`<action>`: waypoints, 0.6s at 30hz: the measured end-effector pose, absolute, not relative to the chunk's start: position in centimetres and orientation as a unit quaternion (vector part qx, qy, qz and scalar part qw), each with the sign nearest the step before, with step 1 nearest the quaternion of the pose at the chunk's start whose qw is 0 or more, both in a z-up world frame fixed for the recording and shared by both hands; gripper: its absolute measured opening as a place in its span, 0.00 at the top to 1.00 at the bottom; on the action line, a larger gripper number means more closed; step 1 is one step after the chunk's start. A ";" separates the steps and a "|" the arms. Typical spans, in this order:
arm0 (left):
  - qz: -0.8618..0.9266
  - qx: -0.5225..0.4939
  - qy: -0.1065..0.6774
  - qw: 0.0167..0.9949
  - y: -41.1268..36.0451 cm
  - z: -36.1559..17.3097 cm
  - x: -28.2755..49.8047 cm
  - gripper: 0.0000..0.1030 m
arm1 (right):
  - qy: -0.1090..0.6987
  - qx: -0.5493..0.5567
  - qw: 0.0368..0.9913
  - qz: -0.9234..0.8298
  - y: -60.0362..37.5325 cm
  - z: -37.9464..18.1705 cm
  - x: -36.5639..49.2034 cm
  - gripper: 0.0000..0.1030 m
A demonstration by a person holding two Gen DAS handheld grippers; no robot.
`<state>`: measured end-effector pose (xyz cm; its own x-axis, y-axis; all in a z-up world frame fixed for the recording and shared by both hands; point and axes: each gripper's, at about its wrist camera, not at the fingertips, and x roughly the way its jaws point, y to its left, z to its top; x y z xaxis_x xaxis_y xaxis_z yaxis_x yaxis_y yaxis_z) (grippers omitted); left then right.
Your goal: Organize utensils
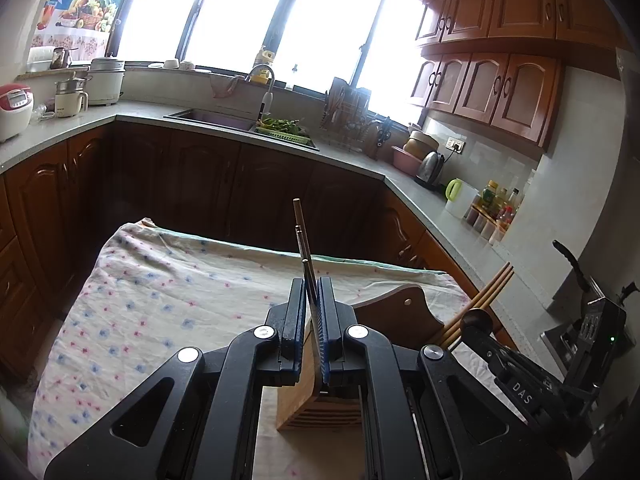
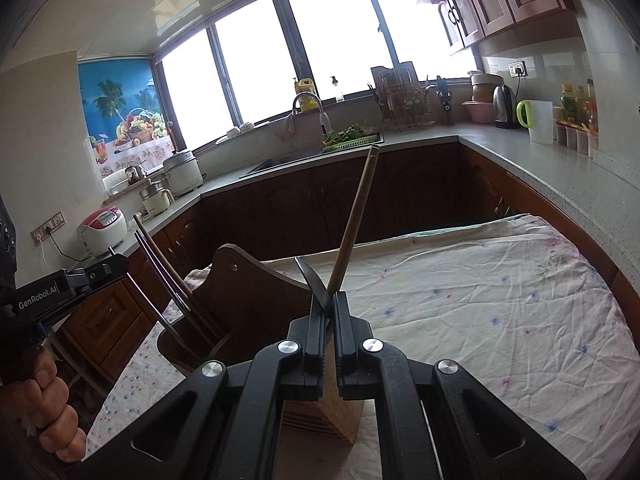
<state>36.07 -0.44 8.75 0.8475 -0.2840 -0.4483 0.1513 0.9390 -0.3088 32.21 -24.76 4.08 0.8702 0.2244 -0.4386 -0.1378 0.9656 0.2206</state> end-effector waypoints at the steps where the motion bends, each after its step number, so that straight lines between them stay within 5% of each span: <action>1: -0.114 -0.133 0.252 0.952 -0.4 8.7 36.0 0.95 | 0.237 0.091 0.963 0.094 -24.8 4.1 32.2 0.96; 14: -0.113 -0.136 0.257 0.950 -0.3 8.7 35.3 0.94 | 0.244 0.103 0.960 0.095 -25.1 4.3 32.2 0.90; 18: -0.108 -0.147 0.257 0.949 0.3 8.6 34.3 0.55 | 0.241 0.114 0.959 0.096 -25.4 4.4 31.6 0.64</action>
